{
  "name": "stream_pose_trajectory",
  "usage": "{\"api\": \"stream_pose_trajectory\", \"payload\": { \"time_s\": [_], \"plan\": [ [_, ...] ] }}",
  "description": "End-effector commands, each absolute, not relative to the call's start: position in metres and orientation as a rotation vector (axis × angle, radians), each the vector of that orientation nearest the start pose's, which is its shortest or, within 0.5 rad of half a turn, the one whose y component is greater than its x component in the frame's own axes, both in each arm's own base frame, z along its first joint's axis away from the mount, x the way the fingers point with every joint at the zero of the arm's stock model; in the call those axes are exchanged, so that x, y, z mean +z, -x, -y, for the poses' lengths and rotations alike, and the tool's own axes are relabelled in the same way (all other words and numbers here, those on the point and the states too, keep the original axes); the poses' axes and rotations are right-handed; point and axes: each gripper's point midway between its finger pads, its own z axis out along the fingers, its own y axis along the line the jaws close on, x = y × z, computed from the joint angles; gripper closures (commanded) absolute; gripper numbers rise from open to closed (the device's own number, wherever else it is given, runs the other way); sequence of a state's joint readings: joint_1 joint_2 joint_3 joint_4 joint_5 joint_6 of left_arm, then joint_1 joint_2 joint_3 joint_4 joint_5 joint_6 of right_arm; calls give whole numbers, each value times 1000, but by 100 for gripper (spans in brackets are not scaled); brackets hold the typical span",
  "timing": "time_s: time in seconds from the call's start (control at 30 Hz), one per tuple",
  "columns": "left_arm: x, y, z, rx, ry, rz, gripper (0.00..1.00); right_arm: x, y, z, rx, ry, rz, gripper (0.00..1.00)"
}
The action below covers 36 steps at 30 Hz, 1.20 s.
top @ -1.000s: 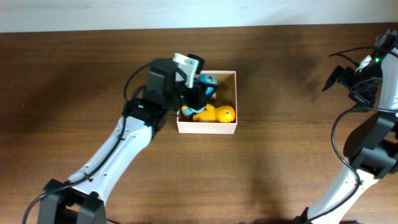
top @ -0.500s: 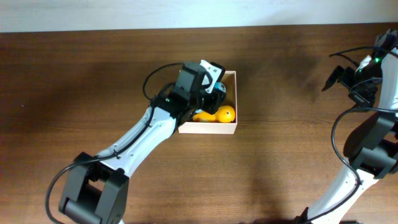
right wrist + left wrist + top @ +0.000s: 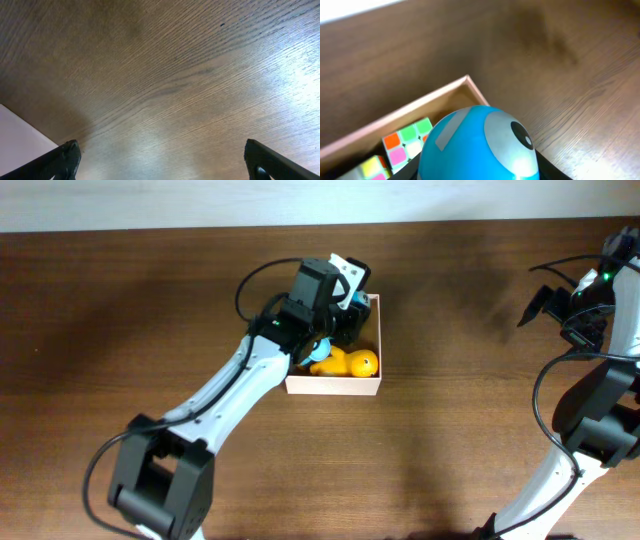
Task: Pack container
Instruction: 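Lower the blue ball into the box's back right corner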
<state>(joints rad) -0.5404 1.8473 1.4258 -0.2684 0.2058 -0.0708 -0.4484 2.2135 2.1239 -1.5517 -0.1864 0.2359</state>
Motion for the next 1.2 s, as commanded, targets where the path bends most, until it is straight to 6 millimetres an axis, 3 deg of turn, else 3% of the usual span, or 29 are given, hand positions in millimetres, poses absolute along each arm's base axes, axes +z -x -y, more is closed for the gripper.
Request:
{"api": "stream_pose_trajectory", "payload": {
  "time_s": [0.0,0.33,0.5,0.63,1.17],
  "plan": [
    [148,-437,308,-566,-680,-2236,68,119,-385,146,328,-1081,-2989,1],
    [153,-439,318,-581,-692,-2204,68,119,-385,146,328,-1081,-2989,1],
    [156,-438,324,-588,-701,-2185,38,119,-385,146,328,-1081,-2989,1],
    [157,-436,326,-591,-707,-2181,27,119,-385,146,328,-1081,-2989,1],
    [158,-436,325,-591,-705,-2184,21,119,-385,146,328,-1081,-2989,1]
  ]
}}
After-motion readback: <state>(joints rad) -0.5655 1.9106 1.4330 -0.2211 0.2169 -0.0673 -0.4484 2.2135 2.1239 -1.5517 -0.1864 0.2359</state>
